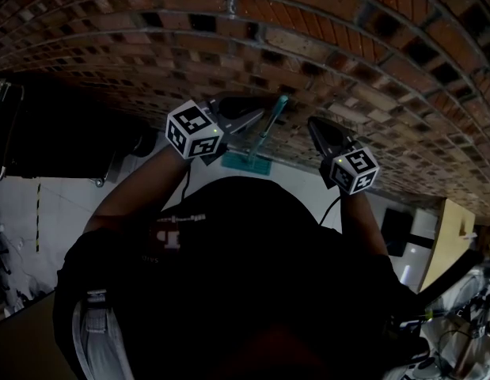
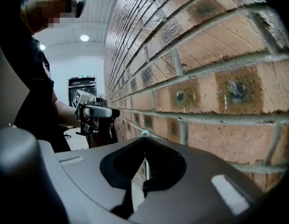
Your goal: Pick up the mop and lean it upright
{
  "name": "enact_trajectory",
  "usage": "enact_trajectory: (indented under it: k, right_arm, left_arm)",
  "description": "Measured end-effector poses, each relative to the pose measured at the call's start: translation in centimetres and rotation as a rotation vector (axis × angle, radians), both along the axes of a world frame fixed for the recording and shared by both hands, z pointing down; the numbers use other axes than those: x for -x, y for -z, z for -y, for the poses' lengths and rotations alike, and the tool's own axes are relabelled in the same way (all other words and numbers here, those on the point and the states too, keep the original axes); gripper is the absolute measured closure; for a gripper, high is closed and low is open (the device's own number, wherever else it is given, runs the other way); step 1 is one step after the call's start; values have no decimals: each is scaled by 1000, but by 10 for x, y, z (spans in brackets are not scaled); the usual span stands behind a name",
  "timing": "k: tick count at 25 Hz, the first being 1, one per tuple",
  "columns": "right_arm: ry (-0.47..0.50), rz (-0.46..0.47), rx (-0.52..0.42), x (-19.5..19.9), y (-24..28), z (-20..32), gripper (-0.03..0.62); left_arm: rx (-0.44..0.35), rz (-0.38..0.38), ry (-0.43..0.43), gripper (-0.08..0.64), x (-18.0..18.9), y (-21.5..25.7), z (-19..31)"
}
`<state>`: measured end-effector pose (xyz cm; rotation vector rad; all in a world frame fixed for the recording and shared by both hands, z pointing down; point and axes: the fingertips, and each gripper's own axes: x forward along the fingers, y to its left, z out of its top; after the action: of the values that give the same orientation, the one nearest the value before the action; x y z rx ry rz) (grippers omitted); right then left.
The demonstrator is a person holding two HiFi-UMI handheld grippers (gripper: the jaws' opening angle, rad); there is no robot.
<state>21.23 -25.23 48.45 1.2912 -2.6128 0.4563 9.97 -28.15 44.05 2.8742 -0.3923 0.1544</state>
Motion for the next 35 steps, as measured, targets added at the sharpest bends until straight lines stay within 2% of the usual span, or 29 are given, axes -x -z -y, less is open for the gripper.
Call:
enact_trajectory:
  k: [6,10,15,21,25,35]
  right_arm:
    - [-7,-1,11,0,-20,3,512]
    - [-10,-37,5,4,-44,9,498]
    - [-22,-30,35,9,-76,14,488]
    - [-28,-35,66,18,-113,24,481]
    - [-7,-63,74,30,-133,29,480]
    - [-28,-58,118,50,-176,32,469]
  left_arm:
    - [65,77,-39,423,-18,-18,-2]
    - [85,111,-40,390,-31,-34,1]
    - [89,139,-26,359,-45,-51,11]
    - [58,198,18,356,-56,-76,21]
    - [2,238,38,356,-63,-89,24]
    - [-23,236,35,357,-70,-109,18]
